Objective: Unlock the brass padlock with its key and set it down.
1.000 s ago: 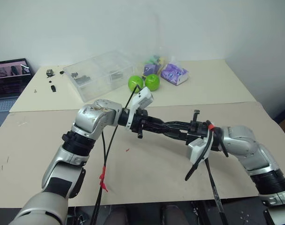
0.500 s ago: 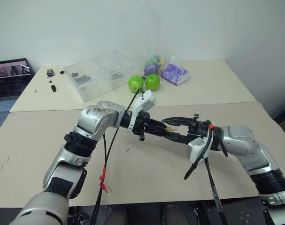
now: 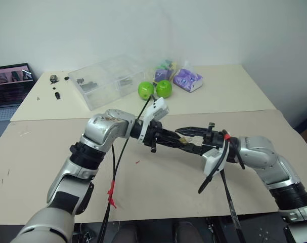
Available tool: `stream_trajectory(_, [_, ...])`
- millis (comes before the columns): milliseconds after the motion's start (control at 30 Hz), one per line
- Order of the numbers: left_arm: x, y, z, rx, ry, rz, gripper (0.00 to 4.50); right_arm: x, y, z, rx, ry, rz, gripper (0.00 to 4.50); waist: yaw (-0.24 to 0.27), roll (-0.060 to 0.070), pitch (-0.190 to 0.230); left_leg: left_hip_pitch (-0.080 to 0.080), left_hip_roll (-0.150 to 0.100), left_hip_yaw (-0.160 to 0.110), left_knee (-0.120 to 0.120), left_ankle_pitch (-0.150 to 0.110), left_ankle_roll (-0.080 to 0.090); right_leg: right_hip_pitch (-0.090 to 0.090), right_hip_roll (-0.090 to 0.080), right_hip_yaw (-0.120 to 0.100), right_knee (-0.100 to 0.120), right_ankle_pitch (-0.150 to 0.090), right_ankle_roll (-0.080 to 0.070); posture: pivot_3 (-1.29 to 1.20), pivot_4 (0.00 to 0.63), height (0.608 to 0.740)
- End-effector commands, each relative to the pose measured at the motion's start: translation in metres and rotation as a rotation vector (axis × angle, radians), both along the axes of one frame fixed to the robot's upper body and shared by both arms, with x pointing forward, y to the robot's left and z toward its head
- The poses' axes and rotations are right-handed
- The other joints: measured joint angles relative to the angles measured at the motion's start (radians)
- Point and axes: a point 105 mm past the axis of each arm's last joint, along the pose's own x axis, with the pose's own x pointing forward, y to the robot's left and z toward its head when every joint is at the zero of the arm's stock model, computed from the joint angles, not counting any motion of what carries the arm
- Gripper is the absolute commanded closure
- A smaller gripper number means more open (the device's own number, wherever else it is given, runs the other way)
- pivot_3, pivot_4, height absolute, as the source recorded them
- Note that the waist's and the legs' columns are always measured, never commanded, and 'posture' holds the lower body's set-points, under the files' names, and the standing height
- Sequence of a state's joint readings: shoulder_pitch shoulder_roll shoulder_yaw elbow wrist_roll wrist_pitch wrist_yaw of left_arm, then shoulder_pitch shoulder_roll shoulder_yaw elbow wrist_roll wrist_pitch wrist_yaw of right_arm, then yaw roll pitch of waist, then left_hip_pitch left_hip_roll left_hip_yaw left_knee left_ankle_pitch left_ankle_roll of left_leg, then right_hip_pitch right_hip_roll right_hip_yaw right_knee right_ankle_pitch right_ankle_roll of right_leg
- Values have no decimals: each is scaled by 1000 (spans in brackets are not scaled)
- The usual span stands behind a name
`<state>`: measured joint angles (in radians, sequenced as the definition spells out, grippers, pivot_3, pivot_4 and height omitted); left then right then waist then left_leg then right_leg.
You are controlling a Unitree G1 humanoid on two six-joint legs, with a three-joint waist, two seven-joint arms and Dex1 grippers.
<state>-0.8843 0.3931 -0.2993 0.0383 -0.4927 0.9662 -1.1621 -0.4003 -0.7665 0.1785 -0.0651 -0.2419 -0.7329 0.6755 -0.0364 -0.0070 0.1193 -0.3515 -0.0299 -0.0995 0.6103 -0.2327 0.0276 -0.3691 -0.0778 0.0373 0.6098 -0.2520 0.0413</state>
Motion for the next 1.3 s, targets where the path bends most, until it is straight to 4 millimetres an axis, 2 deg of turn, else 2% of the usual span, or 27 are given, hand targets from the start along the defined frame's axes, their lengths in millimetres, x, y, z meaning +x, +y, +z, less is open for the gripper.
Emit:
stream_trajectory(33, [0,0,12,-2,-65,-25,3667,0,-7,11,13,-47,-8,2051,0,0,0,0,0,0,0,0,0,0,0,0,0,0,0,0,150,740])
stream_trajectory(400, [1,5,12,4,-72,-23,3667,2,-21,11,-13,-50,-38,2051,0,0,0,0,0,0,0,0,0,0,0,0,0,0,0,0,150,740])
stream_trajectory(933, [2,7,9,9,-70,-23,3667,-1,-24,13,-10,-56,-36,2051,0,0,0,0,0,1,0,0,0,0,0,1,0,0,0,0,150,740])
stream_trajectory(1300, [1,3,10,7,-86,-42,3667,-8,-16,19,10,-57,-21,2051,0,0,0,0,0,1,0,0,0,0,0,1,0,0,0,0,150,740])
